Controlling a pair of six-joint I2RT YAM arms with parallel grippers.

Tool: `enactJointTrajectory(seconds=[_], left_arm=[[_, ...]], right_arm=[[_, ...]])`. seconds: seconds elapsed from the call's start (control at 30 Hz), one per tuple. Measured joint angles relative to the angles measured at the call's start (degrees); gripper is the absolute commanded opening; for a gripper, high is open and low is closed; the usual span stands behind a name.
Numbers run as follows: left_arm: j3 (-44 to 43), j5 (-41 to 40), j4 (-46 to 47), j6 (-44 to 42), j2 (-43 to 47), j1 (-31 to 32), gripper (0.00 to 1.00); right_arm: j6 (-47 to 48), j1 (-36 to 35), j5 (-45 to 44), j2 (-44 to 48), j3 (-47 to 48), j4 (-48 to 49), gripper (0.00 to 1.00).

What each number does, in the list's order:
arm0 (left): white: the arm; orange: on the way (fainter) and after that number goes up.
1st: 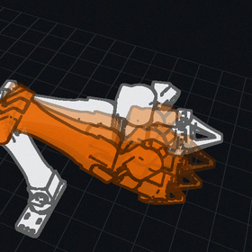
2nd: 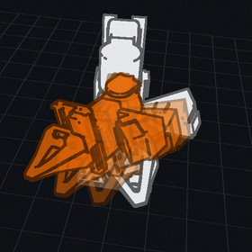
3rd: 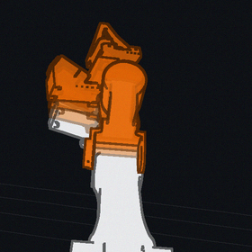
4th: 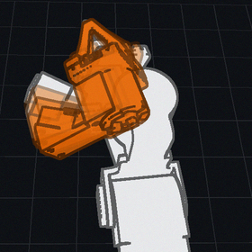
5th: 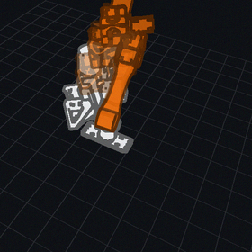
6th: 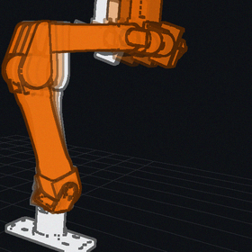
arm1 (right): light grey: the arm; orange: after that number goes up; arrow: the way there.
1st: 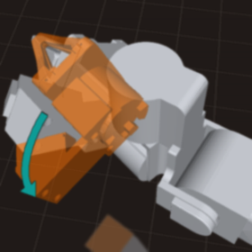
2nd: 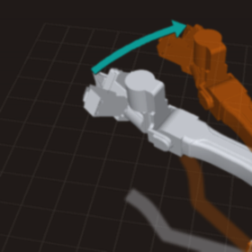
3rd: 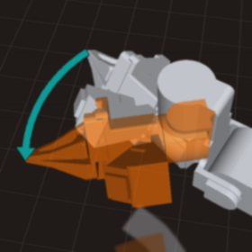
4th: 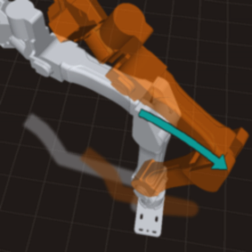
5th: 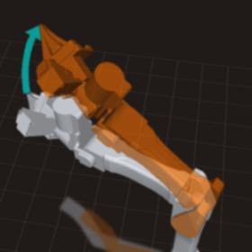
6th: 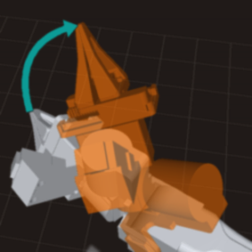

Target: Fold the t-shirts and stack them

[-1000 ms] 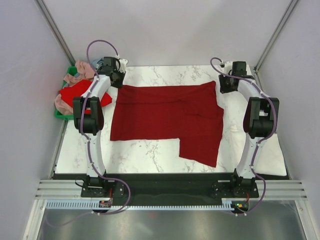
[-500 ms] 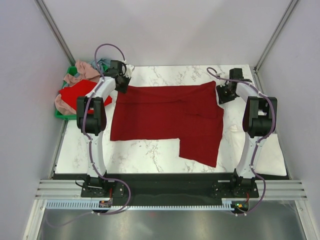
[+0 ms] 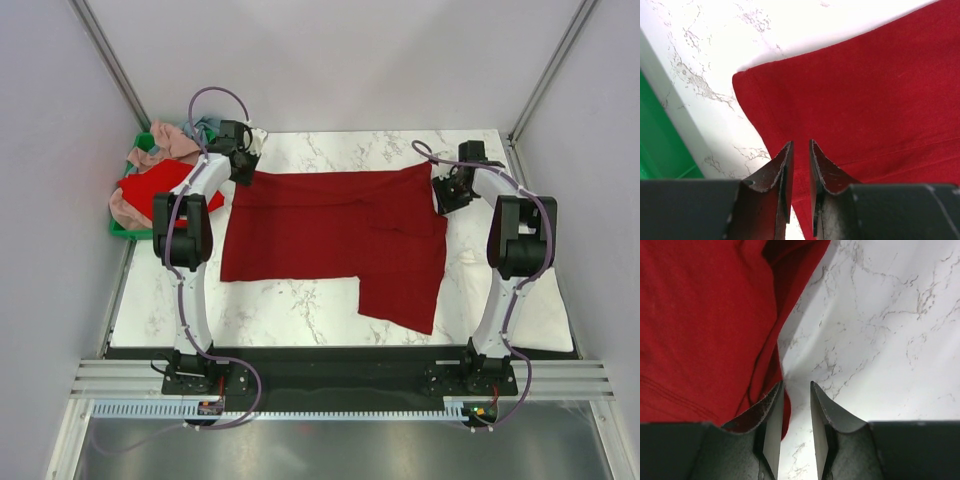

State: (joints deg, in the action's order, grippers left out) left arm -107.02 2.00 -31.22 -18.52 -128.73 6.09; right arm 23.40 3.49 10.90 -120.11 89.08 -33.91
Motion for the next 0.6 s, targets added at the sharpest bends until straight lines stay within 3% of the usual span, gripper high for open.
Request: enactJointTrajectory(seconds=[0.6], left_arm=[[0.0, 0.02, 0.07, 0.02, 0.0, 0.15, 0.25]], right_arm=[[0.02, -0.81, 0.81, 4.0, -1.79, -0.44, 0.34]])
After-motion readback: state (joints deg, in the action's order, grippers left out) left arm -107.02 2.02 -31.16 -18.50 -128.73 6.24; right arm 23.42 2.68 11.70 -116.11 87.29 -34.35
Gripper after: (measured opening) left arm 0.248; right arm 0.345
